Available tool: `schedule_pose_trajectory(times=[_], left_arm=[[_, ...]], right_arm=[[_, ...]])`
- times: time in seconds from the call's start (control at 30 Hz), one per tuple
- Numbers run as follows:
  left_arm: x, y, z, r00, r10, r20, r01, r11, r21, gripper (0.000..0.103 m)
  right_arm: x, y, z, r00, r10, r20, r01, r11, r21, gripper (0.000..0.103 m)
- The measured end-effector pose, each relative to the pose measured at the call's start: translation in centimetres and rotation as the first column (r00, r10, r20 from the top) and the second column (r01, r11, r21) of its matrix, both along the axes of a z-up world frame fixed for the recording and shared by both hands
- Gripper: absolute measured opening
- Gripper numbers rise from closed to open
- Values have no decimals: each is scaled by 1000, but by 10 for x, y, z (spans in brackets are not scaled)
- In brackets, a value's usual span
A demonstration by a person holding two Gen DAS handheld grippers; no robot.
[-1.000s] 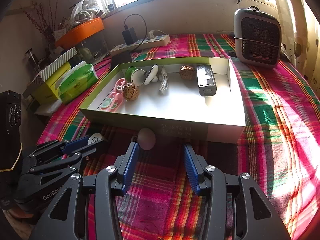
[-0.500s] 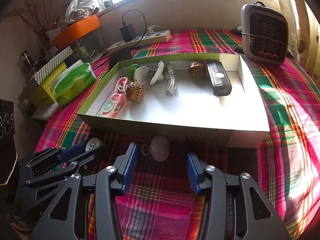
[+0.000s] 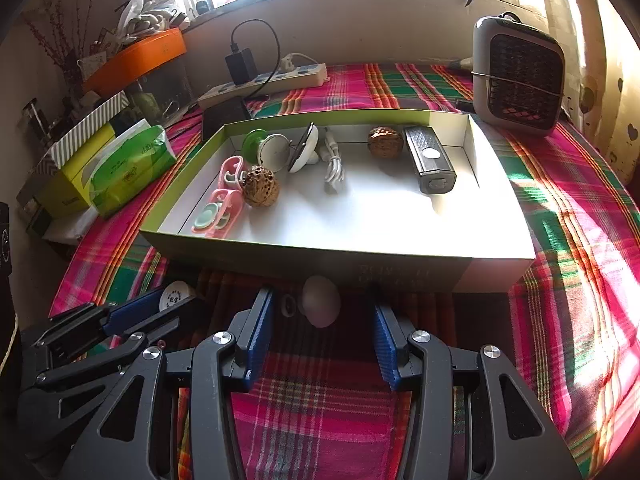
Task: Organize objects
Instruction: 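Close the right tool on the white egg-shaped object while the left tool holds the jar, then carry the jar in the left tool and egg-shaped object in the right tool toward the box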
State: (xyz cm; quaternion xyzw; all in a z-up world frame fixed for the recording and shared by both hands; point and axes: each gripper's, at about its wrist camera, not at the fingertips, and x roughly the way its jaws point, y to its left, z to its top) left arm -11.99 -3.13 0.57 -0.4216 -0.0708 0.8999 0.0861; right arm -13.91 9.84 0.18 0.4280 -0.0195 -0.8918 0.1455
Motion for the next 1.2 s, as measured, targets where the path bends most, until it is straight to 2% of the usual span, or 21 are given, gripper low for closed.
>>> schedule_pose_trajectory(times=[0.27,0.67,1.2], left_arm=[[0,-1,0,1000,0,0,0,1000,1,26],[0,1,0,1000,0,0,0,1000,-2,26],[3,6,1,1000,-1,-3,1,999,-42,26]], right_arm=[[1,2,0,1000,-28,-2,28,1000,12,33],[7,8,0,1000,-27,4,27,1000,-10,33],[12,12,1,1000,-3,4,3,999,-35,32]])
